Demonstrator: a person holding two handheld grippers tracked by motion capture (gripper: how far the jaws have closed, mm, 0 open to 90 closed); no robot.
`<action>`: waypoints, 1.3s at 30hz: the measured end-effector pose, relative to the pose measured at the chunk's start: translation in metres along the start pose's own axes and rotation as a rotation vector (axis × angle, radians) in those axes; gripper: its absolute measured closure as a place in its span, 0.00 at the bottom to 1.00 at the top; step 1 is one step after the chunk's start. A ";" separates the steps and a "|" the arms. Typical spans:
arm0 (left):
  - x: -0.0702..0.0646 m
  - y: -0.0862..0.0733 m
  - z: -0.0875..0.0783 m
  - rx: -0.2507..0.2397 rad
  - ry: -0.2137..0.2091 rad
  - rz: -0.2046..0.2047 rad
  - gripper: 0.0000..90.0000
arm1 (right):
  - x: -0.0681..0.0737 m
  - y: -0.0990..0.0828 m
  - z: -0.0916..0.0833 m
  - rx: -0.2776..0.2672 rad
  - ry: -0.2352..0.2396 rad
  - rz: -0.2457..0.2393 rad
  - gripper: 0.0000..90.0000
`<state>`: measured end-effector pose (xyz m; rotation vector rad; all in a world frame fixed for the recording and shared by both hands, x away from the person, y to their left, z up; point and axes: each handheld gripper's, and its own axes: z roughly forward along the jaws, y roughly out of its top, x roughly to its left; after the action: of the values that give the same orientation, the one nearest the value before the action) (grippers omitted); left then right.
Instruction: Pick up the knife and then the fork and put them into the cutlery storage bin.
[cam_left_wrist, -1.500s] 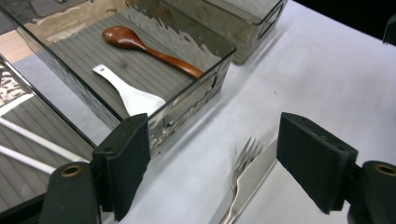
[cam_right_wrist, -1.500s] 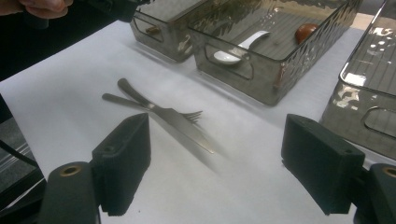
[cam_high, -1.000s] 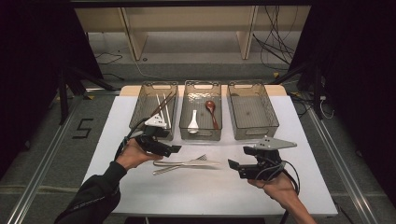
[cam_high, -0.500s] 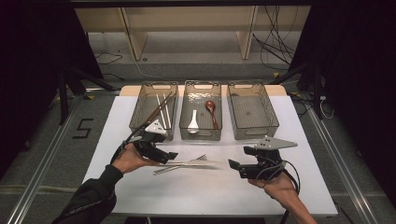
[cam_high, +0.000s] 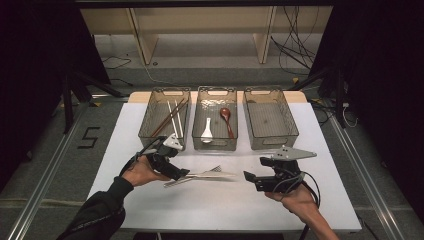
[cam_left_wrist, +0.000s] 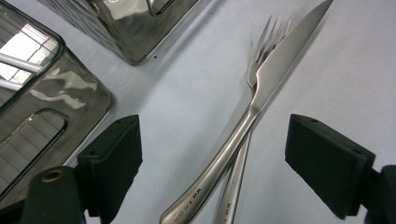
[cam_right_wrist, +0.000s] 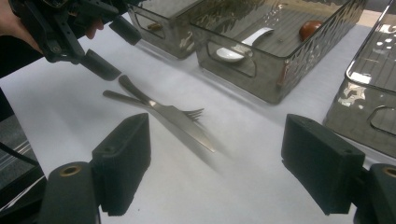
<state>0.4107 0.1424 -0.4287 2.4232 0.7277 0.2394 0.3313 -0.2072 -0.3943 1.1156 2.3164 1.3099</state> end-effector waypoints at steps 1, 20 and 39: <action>0.000 0.000 0.001 0.002 0.001 0.004 0.22 | 0.000 0.000 0.000 0.001 0.000 -0.001 0.28; -0.012 -0.004 0.027 0.114 -0.050 0.112 0.43 | 0.004 0.000 0.002 0.013 -0.006 -0.013 0.28; -0.023 0.000 0.048 0.188 -0.046 0.227 0.77 | 0.006 0.000 0.003 0.028 0.000 -0.021 0.28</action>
<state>0.4075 0.1062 -0.4673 2.6834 0.4715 0.2117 0.3291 -0.2011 -0.3955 1.0973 2.3463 1.2741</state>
